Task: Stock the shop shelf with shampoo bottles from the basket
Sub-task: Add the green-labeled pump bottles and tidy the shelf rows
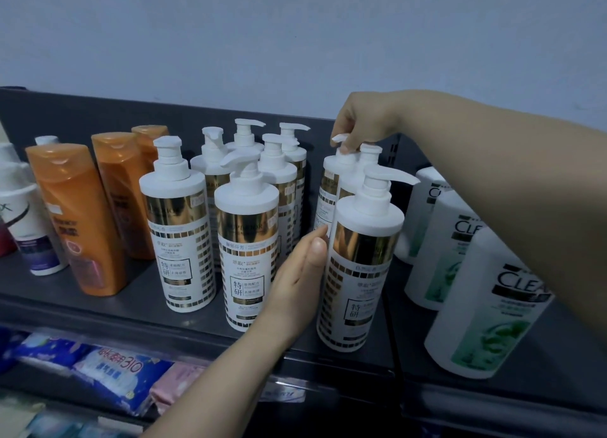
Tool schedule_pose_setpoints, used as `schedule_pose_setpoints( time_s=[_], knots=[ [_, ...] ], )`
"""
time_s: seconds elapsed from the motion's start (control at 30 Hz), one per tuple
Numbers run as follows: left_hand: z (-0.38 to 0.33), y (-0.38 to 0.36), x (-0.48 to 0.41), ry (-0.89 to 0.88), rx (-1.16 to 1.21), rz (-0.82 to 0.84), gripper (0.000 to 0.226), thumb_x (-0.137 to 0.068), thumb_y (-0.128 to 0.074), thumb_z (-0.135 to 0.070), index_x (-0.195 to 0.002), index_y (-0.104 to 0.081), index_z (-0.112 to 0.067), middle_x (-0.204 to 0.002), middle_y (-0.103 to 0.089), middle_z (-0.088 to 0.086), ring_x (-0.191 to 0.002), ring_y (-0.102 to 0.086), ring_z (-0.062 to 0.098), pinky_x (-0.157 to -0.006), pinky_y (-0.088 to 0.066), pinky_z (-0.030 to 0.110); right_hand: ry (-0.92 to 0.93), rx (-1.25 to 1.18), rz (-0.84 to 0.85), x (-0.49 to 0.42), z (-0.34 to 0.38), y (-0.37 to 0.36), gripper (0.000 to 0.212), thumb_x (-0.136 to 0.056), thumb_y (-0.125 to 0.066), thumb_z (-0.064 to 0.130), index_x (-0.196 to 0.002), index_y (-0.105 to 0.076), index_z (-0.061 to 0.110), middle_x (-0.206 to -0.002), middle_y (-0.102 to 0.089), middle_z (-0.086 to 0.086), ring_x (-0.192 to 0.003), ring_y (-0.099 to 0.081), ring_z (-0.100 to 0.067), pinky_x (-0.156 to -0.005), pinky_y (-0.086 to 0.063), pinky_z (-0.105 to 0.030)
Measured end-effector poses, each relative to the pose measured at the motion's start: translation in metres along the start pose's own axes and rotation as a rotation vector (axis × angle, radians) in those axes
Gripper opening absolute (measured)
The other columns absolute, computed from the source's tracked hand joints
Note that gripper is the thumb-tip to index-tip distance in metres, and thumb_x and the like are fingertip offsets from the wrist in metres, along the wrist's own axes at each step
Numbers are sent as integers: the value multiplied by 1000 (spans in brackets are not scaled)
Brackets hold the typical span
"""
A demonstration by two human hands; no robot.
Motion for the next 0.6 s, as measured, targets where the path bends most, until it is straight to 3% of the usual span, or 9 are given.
schedule_pose_setpoints(
  time_s=[0.3,0.47,0.6],
  knots=[
    [-16,-6,8,-51,103,38,74,-89,-36,-72,-140,-48,-20,-137,-56,6,-131,-49,27,-107,-36,56,-27,-22,-22,3,-11,4,24,-78,-77,21,-101,-74,18,-103,-72,-2,-100,-66,-24,-95,-51,-38],
    [-14,-2,10,-45,76,10,76,-86,-33,-76,-140,-48,-23,-137,-57,2,-131,-50,23,-107,-38,53,-19,-45,-63,1,-5,7,23,-76,-78,17,-98,-74,15,-93,-71,0,-85,-67,-20,-77,-52,-28],
    [-7,5,10,-17,67,-59,80,-82,-33,-82,-141,-46,-30,-140,-54,-7,-133,-46,14,-111,-34,49,-23,-34,-44,1,-6,6,21,-77,-77,15,-97,-74,16,-97,-71,-1,-92,-69,-23,-88,-54,-34]
  ],
)
Point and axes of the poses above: each hand's wrist, its own x-axis away from the middle knuckle, its own y-axis out of the back of the hand, z = x × y, the point moved 6 cm from there along -x, towards the middle knuckle
